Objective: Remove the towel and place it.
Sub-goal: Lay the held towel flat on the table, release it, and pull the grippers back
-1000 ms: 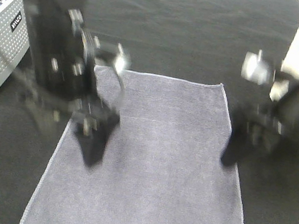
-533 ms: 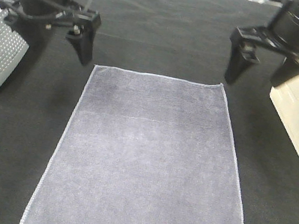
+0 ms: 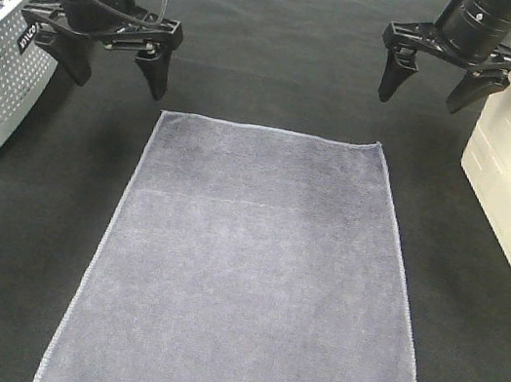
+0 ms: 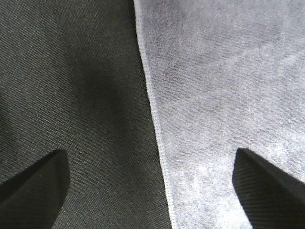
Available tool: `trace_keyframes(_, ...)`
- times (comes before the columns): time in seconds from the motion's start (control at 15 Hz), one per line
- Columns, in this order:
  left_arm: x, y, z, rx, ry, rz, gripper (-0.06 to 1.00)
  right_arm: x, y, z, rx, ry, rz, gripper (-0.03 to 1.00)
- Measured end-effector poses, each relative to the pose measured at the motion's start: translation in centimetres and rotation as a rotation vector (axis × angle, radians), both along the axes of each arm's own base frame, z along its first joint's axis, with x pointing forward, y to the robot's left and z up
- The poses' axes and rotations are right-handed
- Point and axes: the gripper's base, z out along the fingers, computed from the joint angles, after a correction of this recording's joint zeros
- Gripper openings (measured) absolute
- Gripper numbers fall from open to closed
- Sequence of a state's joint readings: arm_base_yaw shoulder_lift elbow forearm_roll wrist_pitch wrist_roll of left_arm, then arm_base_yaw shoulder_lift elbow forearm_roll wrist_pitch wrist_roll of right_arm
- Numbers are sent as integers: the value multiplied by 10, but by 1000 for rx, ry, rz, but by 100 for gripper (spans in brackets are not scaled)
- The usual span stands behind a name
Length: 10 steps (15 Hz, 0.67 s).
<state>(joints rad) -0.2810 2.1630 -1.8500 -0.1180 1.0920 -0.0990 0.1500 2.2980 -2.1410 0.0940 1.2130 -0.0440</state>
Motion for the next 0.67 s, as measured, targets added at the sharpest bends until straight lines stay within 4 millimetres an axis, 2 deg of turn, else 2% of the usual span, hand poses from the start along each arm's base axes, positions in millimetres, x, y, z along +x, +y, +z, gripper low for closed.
trace_keyframes(0.2,3,1,-4,-9,-13,27,87,1,-1,-3,-9,8,-10,89)
trace_keyframes(0.67,31,-6,-54,-23,-70,50,87,12,1,-49,-19,59,-14,89)
